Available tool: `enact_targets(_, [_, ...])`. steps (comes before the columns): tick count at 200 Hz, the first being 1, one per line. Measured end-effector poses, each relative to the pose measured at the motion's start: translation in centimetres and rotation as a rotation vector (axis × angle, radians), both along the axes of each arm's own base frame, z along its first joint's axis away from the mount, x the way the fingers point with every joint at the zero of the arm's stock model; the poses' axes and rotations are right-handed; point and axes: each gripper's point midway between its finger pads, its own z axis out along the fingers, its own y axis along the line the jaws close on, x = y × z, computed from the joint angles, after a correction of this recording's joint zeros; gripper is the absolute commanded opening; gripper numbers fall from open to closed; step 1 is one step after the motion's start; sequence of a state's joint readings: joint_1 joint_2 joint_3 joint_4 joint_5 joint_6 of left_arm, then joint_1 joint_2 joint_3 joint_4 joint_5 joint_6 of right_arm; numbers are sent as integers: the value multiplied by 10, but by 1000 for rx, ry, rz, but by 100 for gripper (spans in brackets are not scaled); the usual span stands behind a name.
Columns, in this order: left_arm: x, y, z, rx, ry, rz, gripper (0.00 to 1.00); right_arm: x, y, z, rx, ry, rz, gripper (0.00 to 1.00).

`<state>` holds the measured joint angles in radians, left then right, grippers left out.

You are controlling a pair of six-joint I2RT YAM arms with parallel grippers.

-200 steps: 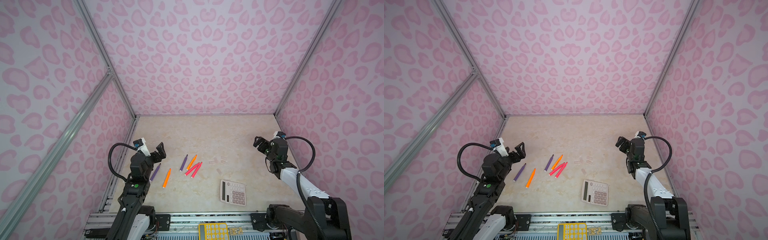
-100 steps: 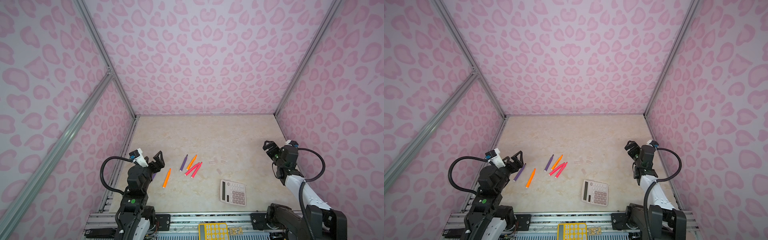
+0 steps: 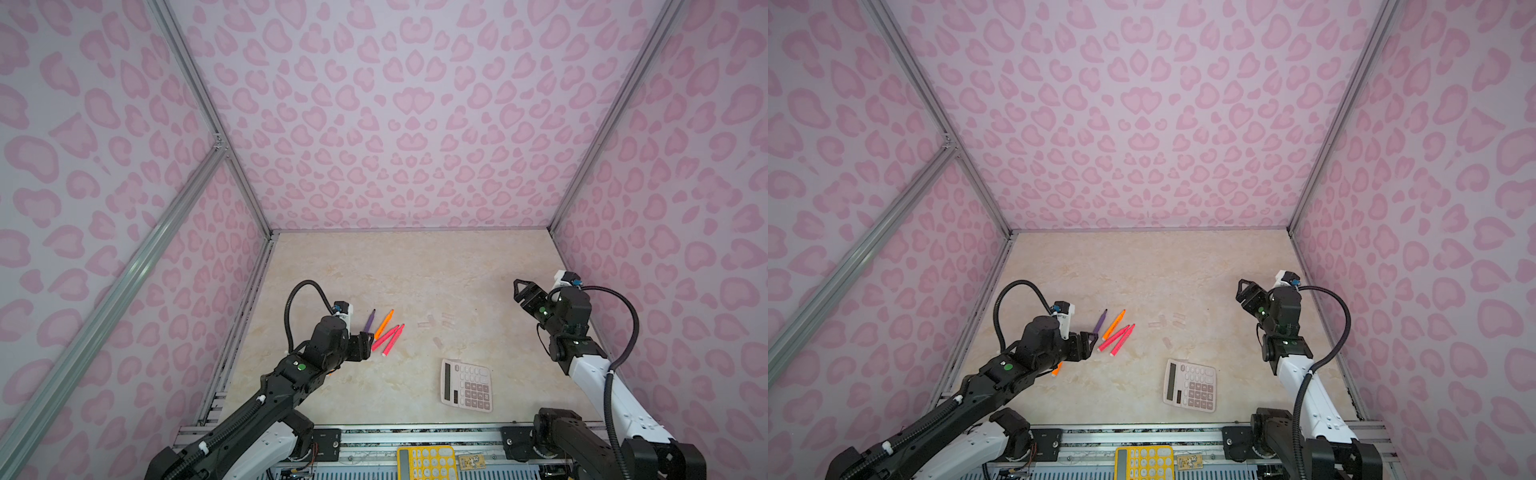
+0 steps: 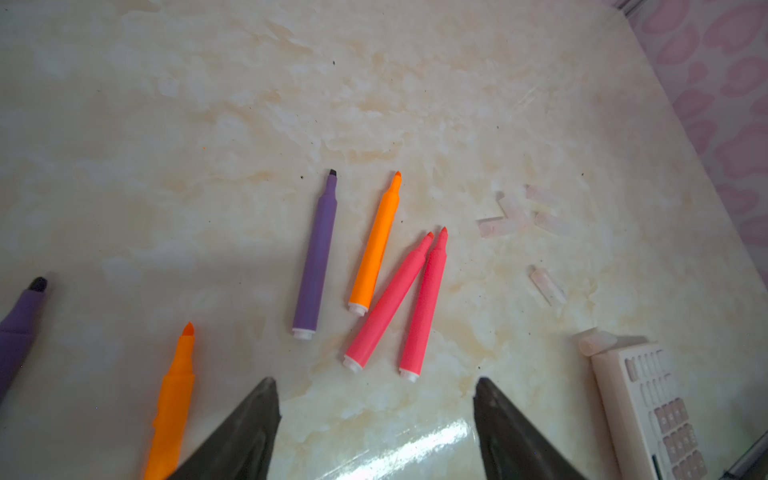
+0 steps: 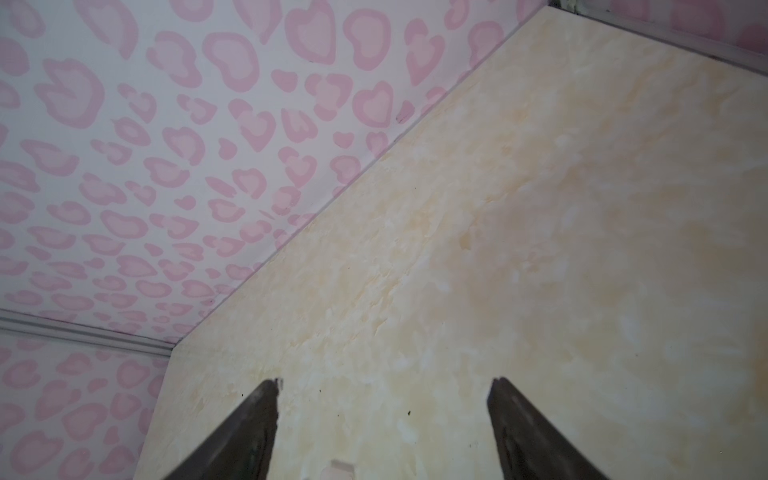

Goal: Insert the pens into the pen caps
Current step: 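Reach the left gripper down to the pink highlighter and close on it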

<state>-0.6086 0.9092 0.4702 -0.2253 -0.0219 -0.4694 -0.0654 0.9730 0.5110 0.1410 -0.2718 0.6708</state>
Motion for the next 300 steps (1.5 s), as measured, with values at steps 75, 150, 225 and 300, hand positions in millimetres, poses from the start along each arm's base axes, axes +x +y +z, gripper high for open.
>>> enact_targets(75, [8, -56, -35, 271, 60, -118, 64, -4, 1, -2, -52, 27, 8, 75])
enact_targets(150, [21, -85, -56, 373, 88, -146, 55, -4, -5, -4, -93, 33, -9, 75])
enact_targets(225, [26, -84, -75, 446, 123, -136, 53, -6, -4, -4, -95, 35, -8, 75])
enact_targets(300, [26, -84, -85, 477, 149, -141, 50, -6, -5, -5, -95, 38, -8, 75])
